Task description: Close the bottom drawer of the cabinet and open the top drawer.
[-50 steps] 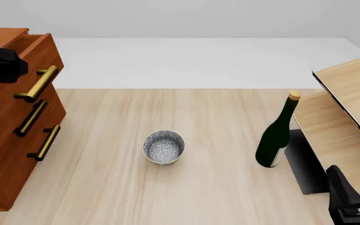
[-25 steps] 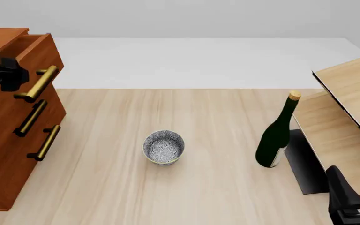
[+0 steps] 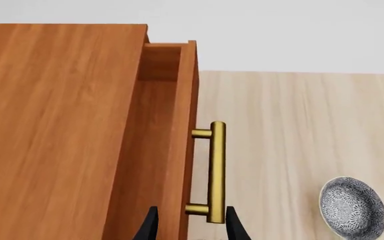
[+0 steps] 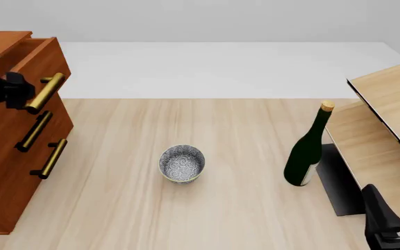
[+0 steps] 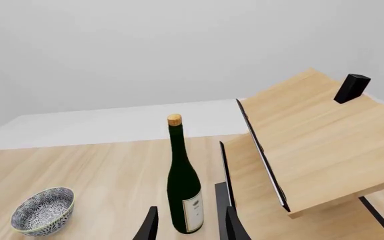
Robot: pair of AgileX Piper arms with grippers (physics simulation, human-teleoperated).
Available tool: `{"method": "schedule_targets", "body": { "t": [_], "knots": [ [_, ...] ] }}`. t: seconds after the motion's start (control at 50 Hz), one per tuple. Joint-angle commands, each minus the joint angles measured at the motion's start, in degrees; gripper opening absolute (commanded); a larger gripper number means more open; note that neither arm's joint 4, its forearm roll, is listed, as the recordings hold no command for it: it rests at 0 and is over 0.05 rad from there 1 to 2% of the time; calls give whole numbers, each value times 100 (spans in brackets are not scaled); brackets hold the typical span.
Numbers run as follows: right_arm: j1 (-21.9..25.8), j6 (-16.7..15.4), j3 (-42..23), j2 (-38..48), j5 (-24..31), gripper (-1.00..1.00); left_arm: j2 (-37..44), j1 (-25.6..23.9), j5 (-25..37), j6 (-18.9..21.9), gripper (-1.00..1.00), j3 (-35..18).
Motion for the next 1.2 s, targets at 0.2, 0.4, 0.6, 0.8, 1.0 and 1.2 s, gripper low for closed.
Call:
{"method": "schedule_targets", "body": {
  "t": [0.2, 0.4, 0.6, 0.8, 1.0, 1.2],
  "knots": [
    [-13, -1, 5, 7, -12, 100, 58, -252, -32, -298, 100, 135],
    [-15, 1, 0, 11, -13, 100, 107, -407, -43, -435, 100, 134],
    [-27, 11, -2, 25, -24, 100, 210, -620, -21, -502, 100, 27],
    [-29, 11, -2, 24, -24, 100, 273, -834, -36, -597, 100, 24],
    [-68, 37, -7, 142, -130, 100, 338, -1251, -45, -953, 100, -8],
    [-98, 46, 4, 80, -76, 100, 442, -1449, -130, -1003, 100, -26]
  ]
}}
